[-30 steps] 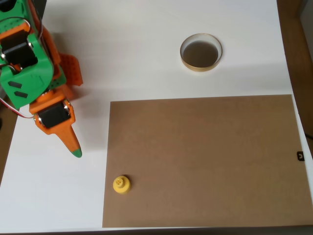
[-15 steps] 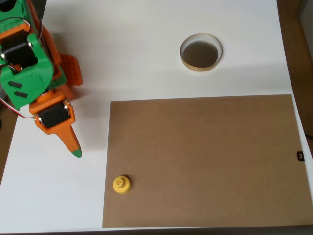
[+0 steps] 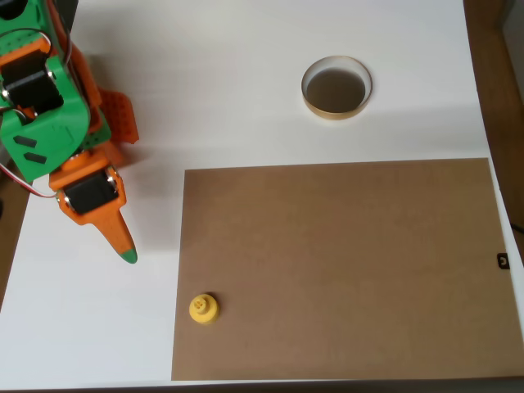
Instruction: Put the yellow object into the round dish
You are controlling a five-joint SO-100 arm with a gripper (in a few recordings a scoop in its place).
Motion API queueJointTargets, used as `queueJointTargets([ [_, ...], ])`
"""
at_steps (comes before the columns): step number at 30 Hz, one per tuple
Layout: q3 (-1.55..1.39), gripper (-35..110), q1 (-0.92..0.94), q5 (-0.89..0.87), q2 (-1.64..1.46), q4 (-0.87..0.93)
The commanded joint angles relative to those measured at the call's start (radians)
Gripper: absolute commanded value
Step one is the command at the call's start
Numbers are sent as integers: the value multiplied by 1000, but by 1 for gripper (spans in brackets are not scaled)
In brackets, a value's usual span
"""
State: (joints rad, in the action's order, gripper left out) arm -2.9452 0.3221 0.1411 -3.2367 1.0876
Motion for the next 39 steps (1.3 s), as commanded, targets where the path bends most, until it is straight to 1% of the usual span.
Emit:
queueJointTargets([
  [1, 5, 0, 21, 14, -26, 3],
  [12, 5, 0, 15, 20, -26, 3],
  [18, 14, 0, 8, 110, -26, 12],
  [21, 46, 0, 52, 61, -28, 11],
  [26, 60, 8, 69, 78, -28, -5],
  [30, 95, 16, -2, 140, -28, -2],
  [33, 135, 16, -49, 149, -28, 0],
  [36, 183, 11, -64, 121, -3, -14],
  [39, 238, 7, -64, 97, 98, -48],
])
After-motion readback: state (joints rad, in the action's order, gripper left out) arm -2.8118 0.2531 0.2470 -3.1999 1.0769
